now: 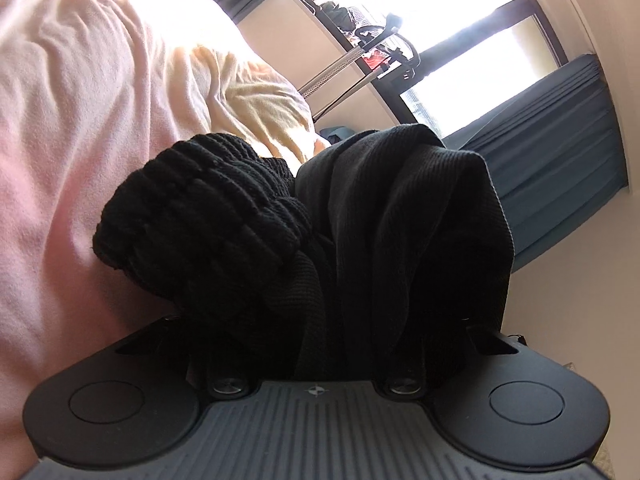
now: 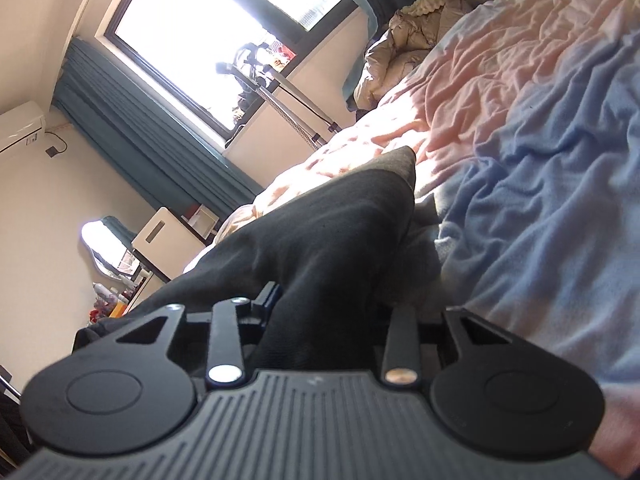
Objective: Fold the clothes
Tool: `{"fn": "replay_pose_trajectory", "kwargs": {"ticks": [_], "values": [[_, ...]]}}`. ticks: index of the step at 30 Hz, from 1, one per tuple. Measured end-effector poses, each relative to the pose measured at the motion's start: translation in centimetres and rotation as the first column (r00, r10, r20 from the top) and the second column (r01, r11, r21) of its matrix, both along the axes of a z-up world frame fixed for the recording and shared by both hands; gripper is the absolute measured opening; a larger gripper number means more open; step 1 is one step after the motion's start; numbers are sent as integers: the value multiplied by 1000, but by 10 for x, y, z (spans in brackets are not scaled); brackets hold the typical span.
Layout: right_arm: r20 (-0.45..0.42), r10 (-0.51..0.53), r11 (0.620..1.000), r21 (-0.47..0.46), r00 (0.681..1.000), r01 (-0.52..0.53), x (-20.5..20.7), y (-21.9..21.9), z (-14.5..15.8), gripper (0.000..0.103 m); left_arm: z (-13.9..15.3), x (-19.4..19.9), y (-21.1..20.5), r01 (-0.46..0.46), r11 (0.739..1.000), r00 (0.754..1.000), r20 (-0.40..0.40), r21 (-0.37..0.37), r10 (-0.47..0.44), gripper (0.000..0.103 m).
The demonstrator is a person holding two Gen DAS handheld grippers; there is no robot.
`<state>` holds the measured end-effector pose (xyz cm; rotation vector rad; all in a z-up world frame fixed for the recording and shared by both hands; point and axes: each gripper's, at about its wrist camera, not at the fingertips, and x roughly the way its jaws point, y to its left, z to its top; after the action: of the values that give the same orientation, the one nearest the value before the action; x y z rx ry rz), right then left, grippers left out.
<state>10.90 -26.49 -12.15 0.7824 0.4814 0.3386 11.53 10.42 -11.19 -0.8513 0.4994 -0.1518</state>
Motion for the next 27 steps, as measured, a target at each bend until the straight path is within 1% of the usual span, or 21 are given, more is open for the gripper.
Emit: {"fn": "replay_pose_trajectory", "kwargs": {"ticks": [2, 6, 9, 13, 15, 17, 19, 22, 27], "values": [[20, -24, 1000, -2, 1000, 24, -5, 0, 12, 28, 12, -9, -4, 11, 1000, 1000, 18, 16, -12, 38], [102, -61, 998, -21, 993, 63, -21, -8, 49, 26, 33, -24, -11, 40, 999, 998, 47, -29, -38, 38], [175, -87, 995, -34, 981, 95, -36, -20, 82, 25, 54, -32, -25, 73, 995, 995, 79, -64, -68, 38], [283, -127, 986, -64, 951, 151, -60, -42, 127, 25, 81, -36, -53, 106, 987, 987, 133, -121, -90, 38], [332, -155, 980, -67, 930, 187, -73, -59, 145, 25, 95, -34, -74, 135, 982, 979, 169, -130, -112, 38], [375, -187, 972, -61, 908, 225, -86, -77, 160, 25, 107, -33, -101, 171, 978, 968, 206, -117, -144, 39], [396, -234, 963, -30, 888, 267, -96, -102, 170, 25, 115, -25, -129, 205, 972, 958, 226, -110, -177, 39], [403, -323, 938, 17, 856, 345, -109, -144, 174, 26, 117, -12, -176, 262, 959, 944, 234, -111, -231, 39], [401, -469, 871, 63, 787, 488, -127, -207, 165, 26, 106, 25, -257, 351, 929, 921, 222, -114, -321, 39]]}}
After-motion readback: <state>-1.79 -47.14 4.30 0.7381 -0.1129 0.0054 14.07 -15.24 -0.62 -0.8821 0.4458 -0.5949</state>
